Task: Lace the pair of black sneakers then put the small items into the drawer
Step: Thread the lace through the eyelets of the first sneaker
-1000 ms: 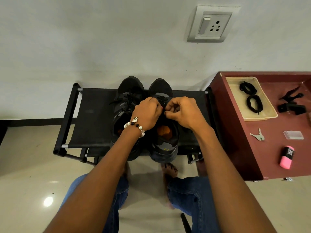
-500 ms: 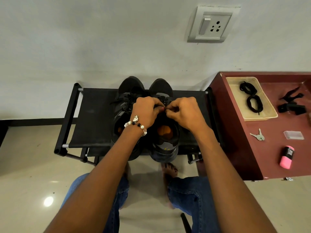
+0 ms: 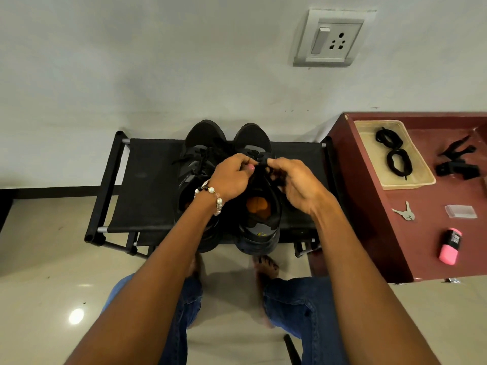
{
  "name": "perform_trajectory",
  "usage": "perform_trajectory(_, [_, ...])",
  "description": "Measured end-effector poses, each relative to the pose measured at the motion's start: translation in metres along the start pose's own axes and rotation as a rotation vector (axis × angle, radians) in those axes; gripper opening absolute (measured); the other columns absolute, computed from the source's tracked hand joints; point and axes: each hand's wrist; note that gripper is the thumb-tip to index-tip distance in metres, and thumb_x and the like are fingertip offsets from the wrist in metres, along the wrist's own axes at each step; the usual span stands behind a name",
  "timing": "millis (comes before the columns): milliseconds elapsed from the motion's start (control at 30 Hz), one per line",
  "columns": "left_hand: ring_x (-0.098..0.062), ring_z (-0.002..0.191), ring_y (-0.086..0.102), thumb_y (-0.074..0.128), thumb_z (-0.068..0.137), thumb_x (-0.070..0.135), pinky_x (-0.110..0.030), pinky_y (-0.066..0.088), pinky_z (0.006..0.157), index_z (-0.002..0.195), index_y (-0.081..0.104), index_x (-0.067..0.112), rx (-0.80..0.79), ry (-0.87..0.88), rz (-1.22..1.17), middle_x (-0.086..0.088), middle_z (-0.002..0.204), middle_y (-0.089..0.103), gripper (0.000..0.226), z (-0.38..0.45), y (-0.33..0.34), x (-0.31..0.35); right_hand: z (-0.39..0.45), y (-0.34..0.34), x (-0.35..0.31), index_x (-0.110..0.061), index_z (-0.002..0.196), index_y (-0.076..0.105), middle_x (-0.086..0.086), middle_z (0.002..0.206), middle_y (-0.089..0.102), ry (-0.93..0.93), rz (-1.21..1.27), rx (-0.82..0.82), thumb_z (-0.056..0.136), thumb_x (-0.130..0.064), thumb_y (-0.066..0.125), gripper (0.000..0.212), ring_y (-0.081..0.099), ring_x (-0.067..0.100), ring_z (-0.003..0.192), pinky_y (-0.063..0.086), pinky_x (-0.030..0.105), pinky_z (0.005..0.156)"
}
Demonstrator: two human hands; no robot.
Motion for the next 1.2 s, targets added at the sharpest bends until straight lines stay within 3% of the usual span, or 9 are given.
perform_trajectory(133, [-0.017,0.09,0.064,0.07,0.087,0.02,-0.032,0.052,0.084,0.1,0.07,0.013,0.118,0.163,0.182,-0.004,0.097,0.07,0.015,0.0,-0.001,-0.002,-0.008,-0.006,-0.005,-0.008,0.08,0.068,0.005,0.083,0.07,-0.065,-0.152,-0.143,0.085,-0.017,0.072,0.012,0.068,0.011,0.081,0.05,0.017,0.067])
perform_trajectory(300, [-0.023,0.088,0.066,0.068,0.088,0.018,-0.039,0.055,0.085,0.092,0.07,0.011,0.192,0.004,0.031,-0.006,0.091,0.07,0.008,0.002,0.002,-0.003,-0.005,-0.024,-0.007,-0.024,0.063,0.062,-0.006,0.075,0.066,0.047,0.195,-0.034,0.082,-0.025,0.064,0.019,0.06,0.013,0.089,0.038,0.04,0.088])
perform_trajectory(433, [-0.025,0.09,0.066,0.058,0.093,0.012,-0.04,0.054,0.085,0.076,0.067,0.014,0.12,-0.129,-0.351,-0.008,0.087,0.071,0.019,0.001,0.0,0.006,-0.008,-0.037,-0.013,-0.024,0.06,0.05,-0.005,0.071,0.055,-0.033,0.69,0.025,0.077,-0.035,0.06,0.022,0.061,0.014,0.078,0.037,0.045,0.094])
perform_trajectory(600, [-0.014,0.072,0.058,0.048,0.092,0.017,-0.037,0.045,0.084,0.073,0.055,0.02,0.041,-0.241,-1.037,0.005,0.068,0.059,0.021,-0.005,-0.012,0.014,-0.008,-0.058,-0.01,-0.019,0.077,0.059,-0.005,0.051,0.037,-0.282,1.186,0.253,0.09,-0.023,0.053,0.015,0.034,0.01,0.044,0.042,0.025,0.062])
perform_trajectory(833, [-0.012,0.056,0.044,0.045,0.095,0.011,-0.03,0.045,0.062,0.106,0.062,0.032,0.154,-0.014,-1.337,0.003,0.07,0.054,0.029,-0.004,-0.022,0.014,0.002,-0.057,-0.003,-0.032,0.115,0.056,-0.002,0.061,0.044,-0.156,0.683,0.543,0.097,-0.001,0.035,0.041,0.028,0.009,0.043,0.032,0.022,0.047])
perform_trajectory(967, [-0.011,0.051,0.04,0.043,0.097,0.004,-0.026,0.043,0.053,0.126,0.055,0.038,0.236,0.037,-1.249,-0.001,0.083,0.066,0.046,-0.001,-0.026,0.013,0.001,-0.058,-0.005,-0.042,0.146,0.025,0.005,0.074,0.055,-0.171,0.691,0.603,0.094,0.007,0.03,0.072,0.037,0.011,0.047,0.037,0.022,0.046])
perform_trajectory(1033, [-0.011,0.052,0.044,0.044,0.099,0.006,-0.026,0.046,0.056,0.124,0.056,0.027,0.284,-0.068,-1.04,-0.006,0.09,0.067,0.036,0.001,-0.026,0.014,-0.001,-0.057,-0.004,-0.028,0.143,0.034,0.011,0.083,0.059,-0.093,0.509,0.632,0.094,0.005,0.035,0.059,0.049,0.015,0.054,0.05,0.03,0.054])
perform_trajectory(1100, [-0.011,0.057,0.052,0.047,0.099,0.01,-0.027,0.05,0.064,0.118,0.057,0.019,0.294,-0.153,-0.705,-0.011,0.103,0.067,0.023,0.002,-0.022,0.012,-0.003,-0.053,-0.003,-0.01,0.104,0.059,0.017,0.091,0.063,0.035,0.013,0.657,0.095,-0.006,0.049,0.014,0.061,0.024,0.067,0.058,0.037,0.063])
perform_trajectory(1200, [-0.021,0.093,0.064,0.053,0.096,0.015,-0.035,0.051,0.091,0.137,0.047,0.014,0.387,-0.028,-0.082,-0.01,0.119,0.063,0.042,0.005,-0.018,0.004,-0.004,-0.047,0.003,-0.007,0.087,0.058,0.021,0.105,0.064,0.174,-0.883,0.56,0.09,-0.03,0.068,0.025,0.062,0.04,0.099,0.053,0.043,0.08])
Point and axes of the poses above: each hand's wrist, its own z-axis towards the middle knuckle, its own y-axis out of the palm, x = y × z
